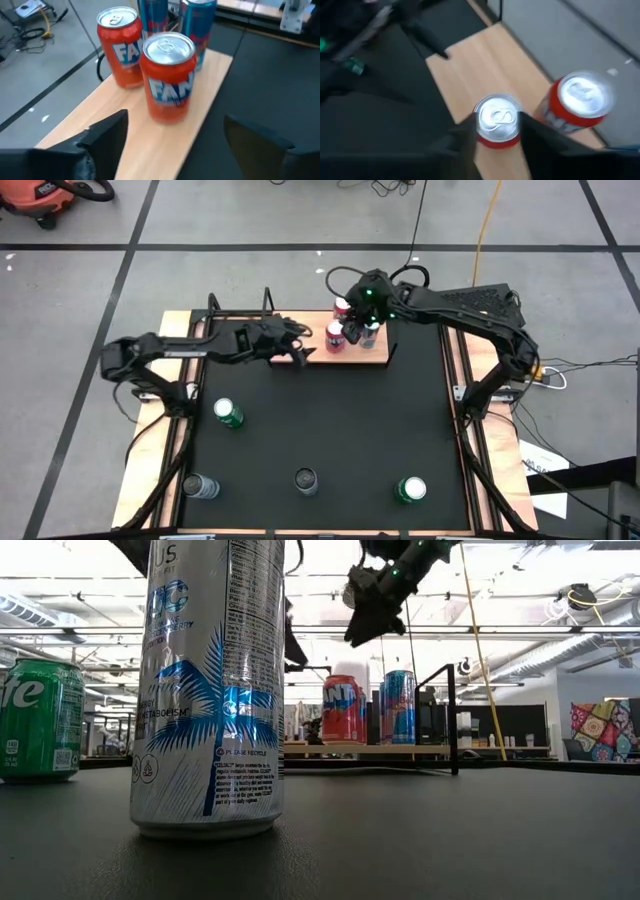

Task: Place canned beverage on shelf
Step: Put the red soda can on the shelf aligned with the other red soda can

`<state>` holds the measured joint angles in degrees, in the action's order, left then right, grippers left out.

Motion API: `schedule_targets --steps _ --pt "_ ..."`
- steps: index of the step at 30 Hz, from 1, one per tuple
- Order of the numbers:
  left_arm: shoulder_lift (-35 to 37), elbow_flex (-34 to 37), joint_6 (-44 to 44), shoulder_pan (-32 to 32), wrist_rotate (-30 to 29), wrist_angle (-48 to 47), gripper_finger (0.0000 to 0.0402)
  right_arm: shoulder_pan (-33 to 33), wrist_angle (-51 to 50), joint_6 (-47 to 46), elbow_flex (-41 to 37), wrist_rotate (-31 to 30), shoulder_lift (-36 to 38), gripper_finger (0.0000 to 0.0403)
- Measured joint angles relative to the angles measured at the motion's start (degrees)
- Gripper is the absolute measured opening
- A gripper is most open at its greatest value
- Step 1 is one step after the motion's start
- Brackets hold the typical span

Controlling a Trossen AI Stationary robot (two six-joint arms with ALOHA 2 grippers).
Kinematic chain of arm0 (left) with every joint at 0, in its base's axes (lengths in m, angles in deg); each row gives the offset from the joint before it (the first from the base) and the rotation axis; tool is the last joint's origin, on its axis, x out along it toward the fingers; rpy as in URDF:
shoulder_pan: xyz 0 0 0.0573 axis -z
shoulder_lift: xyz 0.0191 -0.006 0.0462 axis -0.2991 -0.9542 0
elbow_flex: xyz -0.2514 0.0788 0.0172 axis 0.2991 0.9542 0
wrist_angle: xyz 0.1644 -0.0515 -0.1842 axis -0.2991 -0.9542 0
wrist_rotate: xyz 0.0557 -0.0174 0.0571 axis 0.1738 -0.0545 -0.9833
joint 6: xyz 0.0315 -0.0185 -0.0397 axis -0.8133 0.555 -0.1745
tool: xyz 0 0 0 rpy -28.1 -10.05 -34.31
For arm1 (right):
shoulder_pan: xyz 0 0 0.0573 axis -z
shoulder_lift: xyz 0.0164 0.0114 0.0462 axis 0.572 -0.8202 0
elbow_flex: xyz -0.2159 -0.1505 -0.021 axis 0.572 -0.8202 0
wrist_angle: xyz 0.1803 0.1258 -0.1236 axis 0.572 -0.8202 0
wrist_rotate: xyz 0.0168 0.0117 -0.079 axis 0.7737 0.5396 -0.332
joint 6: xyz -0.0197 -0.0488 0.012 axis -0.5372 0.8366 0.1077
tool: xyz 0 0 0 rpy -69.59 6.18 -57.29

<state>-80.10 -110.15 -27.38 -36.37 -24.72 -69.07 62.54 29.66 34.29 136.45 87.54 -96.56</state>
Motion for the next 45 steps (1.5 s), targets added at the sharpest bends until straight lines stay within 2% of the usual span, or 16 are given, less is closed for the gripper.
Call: schedule_targets --steps 3,4,8,14,18,25,45 --pt "-4.24 0.00 -0.10 -2.25 4.13 5.95 0.0276 0.20 0.46 -0.14 -0.04 2.08 -1.65 0.0030" --pt "-5.40 0.00 -0.12 -2.78 5.69 7.47 0.0263 0.20 1.07 -0.16 -0.04 2.12 -1.93 0.0016" --pt "-9.05 -0.03 -0.18 -3.89 9.69 12.18 0.0213 0.16 2.09 -3.17 -0.04 2.01 -2.98 0.0014" --pt "-12.13 -0.04 -1.34 -3.93 10.04 17.40 0.0153 0.16 0.74 -3.38 -0.04 2.01 -4.35 0.0003" --pt "-13.47 -0.04 -1.29 -3.92 9.98 18.96 0.0128 0.27 -0.27 -1.18 -0.11 2.03 -4.51 0.0001" --pt "-14.69 -0.05 -1.29 -3.91 9.45 22.05 0.0110 0.79 -0.49 0.37 -0.05 2.03 -4.90 0.0000" --pt "-14.93 -0.11 -1.07 -2.64 11.42 22.82 0.0109 2.35 -6.37 3.38 0.02 1.08 -6.53 0.0000"
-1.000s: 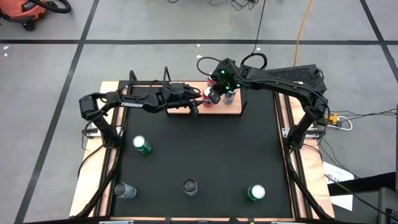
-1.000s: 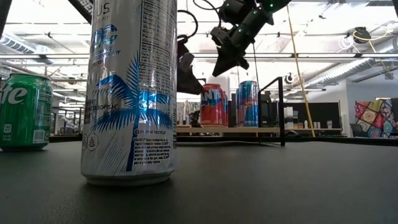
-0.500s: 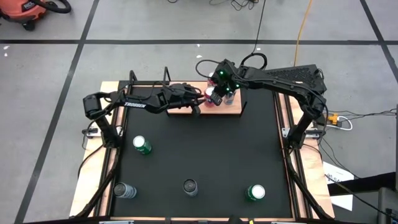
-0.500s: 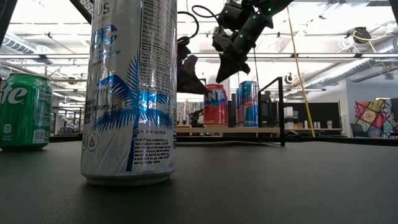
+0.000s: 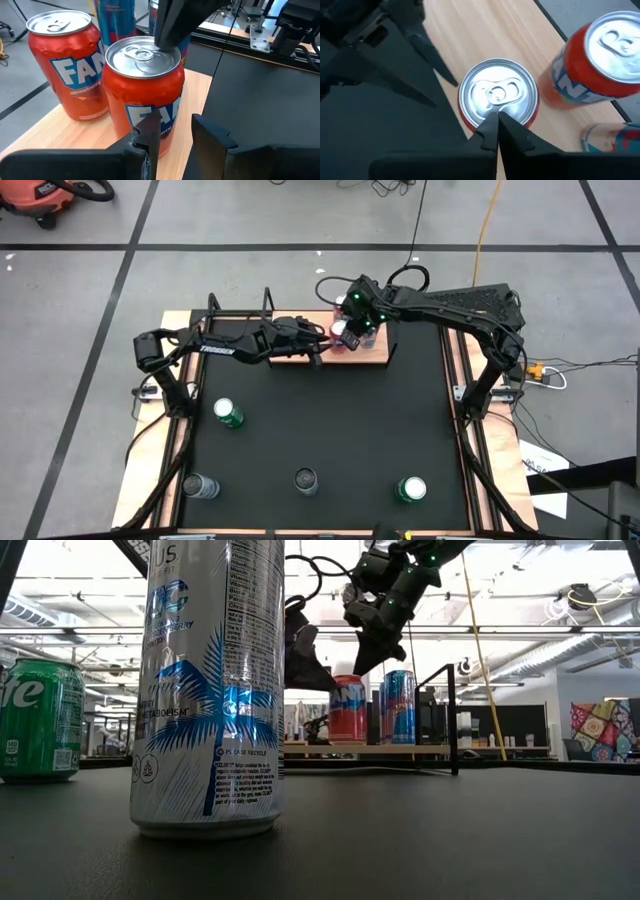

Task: Place canned beverage on shelf
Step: Put the red soda can on the shelf aligned with the other red soda can

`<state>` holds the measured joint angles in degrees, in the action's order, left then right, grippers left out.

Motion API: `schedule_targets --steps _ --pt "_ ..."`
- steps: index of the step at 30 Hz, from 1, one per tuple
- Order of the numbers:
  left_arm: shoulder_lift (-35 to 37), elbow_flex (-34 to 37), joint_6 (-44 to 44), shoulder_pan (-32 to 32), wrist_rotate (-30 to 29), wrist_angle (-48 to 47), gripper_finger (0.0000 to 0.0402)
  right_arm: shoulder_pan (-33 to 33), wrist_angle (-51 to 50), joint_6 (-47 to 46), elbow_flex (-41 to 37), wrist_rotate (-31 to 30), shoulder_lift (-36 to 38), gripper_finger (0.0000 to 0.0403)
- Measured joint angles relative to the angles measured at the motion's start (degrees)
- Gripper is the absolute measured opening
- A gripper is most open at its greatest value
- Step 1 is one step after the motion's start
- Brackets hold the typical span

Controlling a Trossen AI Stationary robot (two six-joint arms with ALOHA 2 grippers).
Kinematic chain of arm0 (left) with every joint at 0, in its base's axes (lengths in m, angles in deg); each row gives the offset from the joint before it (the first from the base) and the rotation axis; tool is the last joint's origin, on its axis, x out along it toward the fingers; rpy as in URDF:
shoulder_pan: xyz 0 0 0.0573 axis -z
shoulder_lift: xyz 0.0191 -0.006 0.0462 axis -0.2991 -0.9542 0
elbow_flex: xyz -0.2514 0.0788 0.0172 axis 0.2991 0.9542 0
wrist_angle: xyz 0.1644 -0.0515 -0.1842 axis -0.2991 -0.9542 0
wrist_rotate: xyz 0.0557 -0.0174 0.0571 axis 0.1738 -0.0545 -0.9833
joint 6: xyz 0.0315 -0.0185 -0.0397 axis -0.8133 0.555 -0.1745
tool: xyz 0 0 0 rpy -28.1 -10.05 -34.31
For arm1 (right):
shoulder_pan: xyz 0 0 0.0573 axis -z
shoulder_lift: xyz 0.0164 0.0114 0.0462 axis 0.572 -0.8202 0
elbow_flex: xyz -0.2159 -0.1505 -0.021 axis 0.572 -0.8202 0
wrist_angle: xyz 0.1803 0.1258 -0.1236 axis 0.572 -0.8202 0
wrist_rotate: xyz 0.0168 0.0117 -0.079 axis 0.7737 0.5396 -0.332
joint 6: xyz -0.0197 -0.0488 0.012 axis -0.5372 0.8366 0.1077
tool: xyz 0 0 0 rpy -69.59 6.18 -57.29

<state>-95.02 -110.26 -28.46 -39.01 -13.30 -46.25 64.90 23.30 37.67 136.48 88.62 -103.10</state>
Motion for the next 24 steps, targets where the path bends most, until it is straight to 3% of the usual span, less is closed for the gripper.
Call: schedule_targets --steps 11,18,24 --pt "0.00 0.00 -0.02 -0.86 -0.85 -0.15 0.0108 0.31 0.71 -0.74 -0.12 -0.96 0.76 0.0000" --pt "0.05 0.00 0.02 -0.80 -0.94 -0.34 0.0108 0.11 8.06 -1.79 -0.15 -0.60 1.21 0.0000" --pt "3.13 0.02 -0.02 -0.91 -2.05 -5.19 0.0108 -0.12 9.35 -1.70 -0.11 -0.40 -0.38 0.0000"
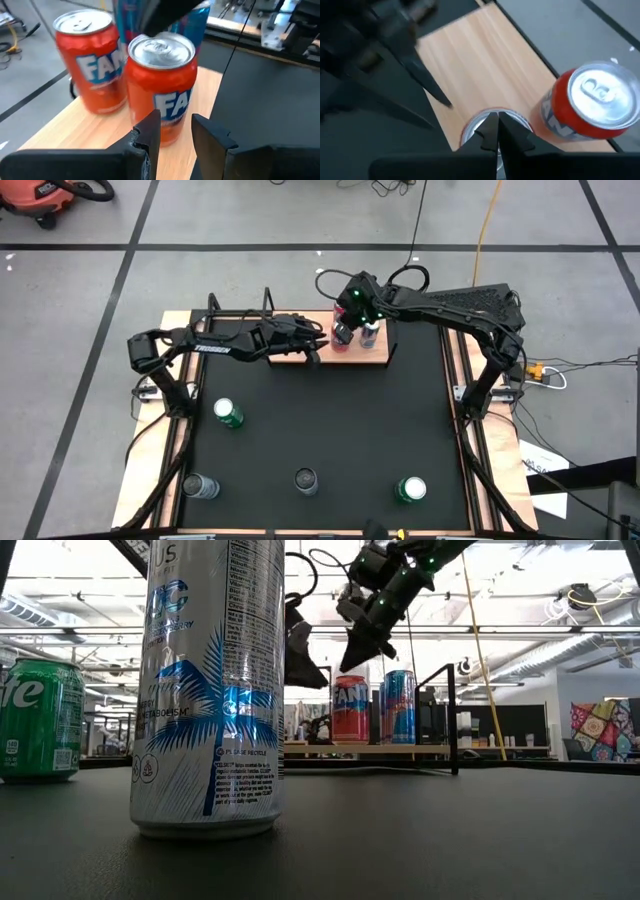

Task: Place canned beverage on shelf
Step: Put the red soda can on the shelf aligned with the other red soda can

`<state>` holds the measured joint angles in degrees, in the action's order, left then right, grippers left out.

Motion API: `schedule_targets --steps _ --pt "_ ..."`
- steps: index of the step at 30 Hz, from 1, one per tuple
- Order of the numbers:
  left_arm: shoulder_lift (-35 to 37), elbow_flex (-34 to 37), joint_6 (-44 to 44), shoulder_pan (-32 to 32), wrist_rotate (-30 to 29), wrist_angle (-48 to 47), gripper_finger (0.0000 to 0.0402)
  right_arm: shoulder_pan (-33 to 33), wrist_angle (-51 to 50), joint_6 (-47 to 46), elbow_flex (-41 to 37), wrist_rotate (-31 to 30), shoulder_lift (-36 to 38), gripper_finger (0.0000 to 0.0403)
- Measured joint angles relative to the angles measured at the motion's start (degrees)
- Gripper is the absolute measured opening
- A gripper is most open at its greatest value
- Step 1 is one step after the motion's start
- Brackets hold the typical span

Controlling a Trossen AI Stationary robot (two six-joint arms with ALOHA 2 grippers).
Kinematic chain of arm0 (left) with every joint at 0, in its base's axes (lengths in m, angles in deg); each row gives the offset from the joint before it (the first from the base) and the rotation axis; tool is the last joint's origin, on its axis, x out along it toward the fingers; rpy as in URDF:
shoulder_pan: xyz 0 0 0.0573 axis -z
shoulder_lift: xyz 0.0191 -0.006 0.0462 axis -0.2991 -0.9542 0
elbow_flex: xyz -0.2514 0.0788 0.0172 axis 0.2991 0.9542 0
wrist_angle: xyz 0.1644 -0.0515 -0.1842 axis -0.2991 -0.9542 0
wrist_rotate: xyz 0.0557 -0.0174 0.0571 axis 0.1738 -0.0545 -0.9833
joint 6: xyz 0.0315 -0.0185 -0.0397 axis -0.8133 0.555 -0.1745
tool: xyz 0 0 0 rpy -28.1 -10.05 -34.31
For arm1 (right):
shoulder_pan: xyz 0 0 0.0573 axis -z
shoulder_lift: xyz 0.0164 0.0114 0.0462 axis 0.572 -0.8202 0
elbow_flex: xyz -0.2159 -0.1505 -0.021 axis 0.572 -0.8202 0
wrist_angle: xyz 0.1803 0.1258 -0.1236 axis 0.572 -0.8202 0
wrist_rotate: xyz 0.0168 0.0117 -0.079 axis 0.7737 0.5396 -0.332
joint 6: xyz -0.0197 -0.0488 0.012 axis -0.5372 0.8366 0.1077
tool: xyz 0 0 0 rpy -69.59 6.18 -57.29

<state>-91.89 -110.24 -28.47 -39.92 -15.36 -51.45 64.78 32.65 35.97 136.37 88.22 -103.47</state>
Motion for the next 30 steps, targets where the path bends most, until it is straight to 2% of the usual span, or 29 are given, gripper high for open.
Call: schedule_targets --steps 11,30 --pt "7.41 0.00 -0.11 -1.15 -4.02 -13.48 0.0108 0.02 -1.81 0.67 0.07 1.04 -1.42 0.0000" --pt "7.49 0.00 -0.01 -1.10 -4.61 -14.75 0.0109 1.27 -1.41 5.53 0.07 -0.25 -1.40 0.0000"
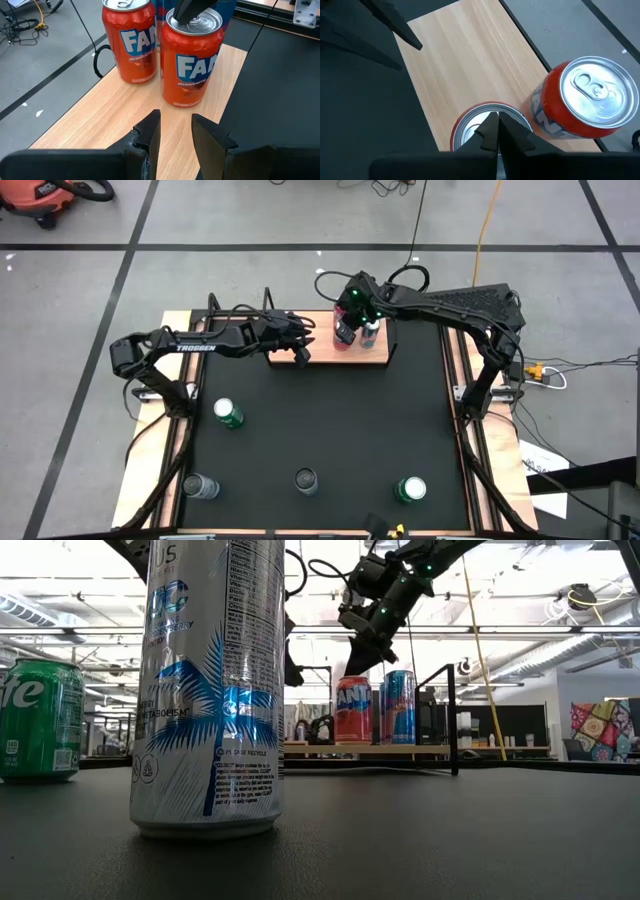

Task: Place canned beverage on shelf
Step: Put the red soda can on the shelf aligned with the other red soda can, then put the left green soda can on the shelf

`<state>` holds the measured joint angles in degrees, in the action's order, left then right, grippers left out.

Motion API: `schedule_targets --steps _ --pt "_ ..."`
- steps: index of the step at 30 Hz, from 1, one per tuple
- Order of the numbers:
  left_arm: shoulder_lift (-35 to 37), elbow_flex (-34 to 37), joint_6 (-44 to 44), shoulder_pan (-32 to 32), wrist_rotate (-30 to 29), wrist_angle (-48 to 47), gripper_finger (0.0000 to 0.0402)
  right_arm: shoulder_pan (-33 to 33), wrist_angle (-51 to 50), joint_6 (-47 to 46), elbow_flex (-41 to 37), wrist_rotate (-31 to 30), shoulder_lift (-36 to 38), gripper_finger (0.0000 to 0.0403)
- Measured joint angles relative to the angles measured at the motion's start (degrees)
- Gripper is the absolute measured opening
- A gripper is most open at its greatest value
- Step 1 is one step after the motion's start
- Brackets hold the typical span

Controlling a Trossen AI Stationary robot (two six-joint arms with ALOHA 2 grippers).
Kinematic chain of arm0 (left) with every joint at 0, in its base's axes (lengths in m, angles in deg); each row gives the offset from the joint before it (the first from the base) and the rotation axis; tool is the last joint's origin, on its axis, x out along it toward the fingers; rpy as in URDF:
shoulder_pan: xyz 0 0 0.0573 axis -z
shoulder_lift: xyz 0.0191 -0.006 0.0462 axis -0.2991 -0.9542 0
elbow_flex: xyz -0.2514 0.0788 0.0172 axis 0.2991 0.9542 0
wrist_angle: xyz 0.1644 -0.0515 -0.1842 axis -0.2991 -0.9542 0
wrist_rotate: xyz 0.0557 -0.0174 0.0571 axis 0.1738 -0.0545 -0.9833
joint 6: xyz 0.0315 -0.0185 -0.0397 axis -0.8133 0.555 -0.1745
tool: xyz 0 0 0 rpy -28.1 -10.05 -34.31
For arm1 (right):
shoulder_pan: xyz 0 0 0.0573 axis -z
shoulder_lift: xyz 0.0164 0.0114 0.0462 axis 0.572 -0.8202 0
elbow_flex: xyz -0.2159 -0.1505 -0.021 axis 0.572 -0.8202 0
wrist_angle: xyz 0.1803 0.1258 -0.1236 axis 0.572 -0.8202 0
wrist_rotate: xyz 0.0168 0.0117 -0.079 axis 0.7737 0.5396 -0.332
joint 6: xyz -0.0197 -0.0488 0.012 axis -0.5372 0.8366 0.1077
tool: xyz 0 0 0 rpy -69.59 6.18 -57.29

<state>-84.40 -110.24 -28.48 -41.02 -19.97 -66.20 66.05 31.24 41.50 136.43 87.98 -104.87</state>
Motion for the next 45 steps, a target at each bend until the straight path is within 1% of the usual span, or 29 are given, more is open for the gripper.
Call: schedule_targets --steps 4,6,12,16,19,21,24,27,29,31,33,35,39,45 --pt "1.32 0.00 0.01 0.00 -0.03 -1.57 0.0109 -0.31 1.08 -0.01 -0.08 0.57 0.78 0.0000" --pt "3.06 -0.53 0.02 0.00 -0.19 -3.78 0.0109 -0.62 3.08 -0.68 -0.11 3.39 2.03 0.0000" --pt "12.40 -4.87 0.52 0.15 -0.41 -19.56 0.0109 -2.51 9.45 -5.06 -0.09 6.34 6.25 0.0000" --pt "19.18 -7.01 4.90 0.52 -0.53 -30.07 0.0109 -4.73 12.97 -6.94 -0.09 9.98 7.78 0.0007" --pt "24.69 -7.07 8.65 1.47 -0.29 -37.26 0.0114 -7.44 15.00 -8.55 -0.02 12.25 7.78 0.0029" --pt "27.97 -7.08 12.18 2.66 -0.15 -44.53 0.0125 -9.33 15.44 -10.21 -0.02 12.26 7.70 0.0051" --pt "31.87 -6.40 18.02 5.25 -0.13 -55.48 0.0152 -12.36 16.67 -11.57 -0.02 12.17 7.72 0.0097" --pt "35.31 -3.87 22.78 8.84 -0.05 -62.22 0.0189 -15.89 17.63 -11.93 -0.02 11.78 7.72 0.0152" --pt "37.12 -2.25 25.33 11.16 0.17 -65.28 0.0215 -18.08 18.04 -12.82 -0.02 9.69 7.72 0.0191" --pt "38.67 -0.43 27.34 13.38 0.15 -67.79 0.0239 -19.97 16.77 -14.85 -0.02 5.17 7.75 0.0225" --pt "39.77 0.84 28.41 15.38 0.15 -70.34 0.0262 -21.25 14.15 -16.43 -0.02 1.40 7.76 0.0250" --pt "40.45 1.47 28.51 16.93 0.36 -72.42 0.0283 -22.44 11.66 -18.25 -0.02 -0.53 7.70 0.0267" --pt "41.21 2.71 28.24 19.08 3.77 -74.14 0.0320 -25.44 7.62 -21.92 -0.02 -2.59 7.72 0.0280" --pt "41.44 7.56 24.93 22.49 9.68 -74.55 0.0356 -30.70 4.59 -24.56 -0.02 -10.08 7.72 0.0281"
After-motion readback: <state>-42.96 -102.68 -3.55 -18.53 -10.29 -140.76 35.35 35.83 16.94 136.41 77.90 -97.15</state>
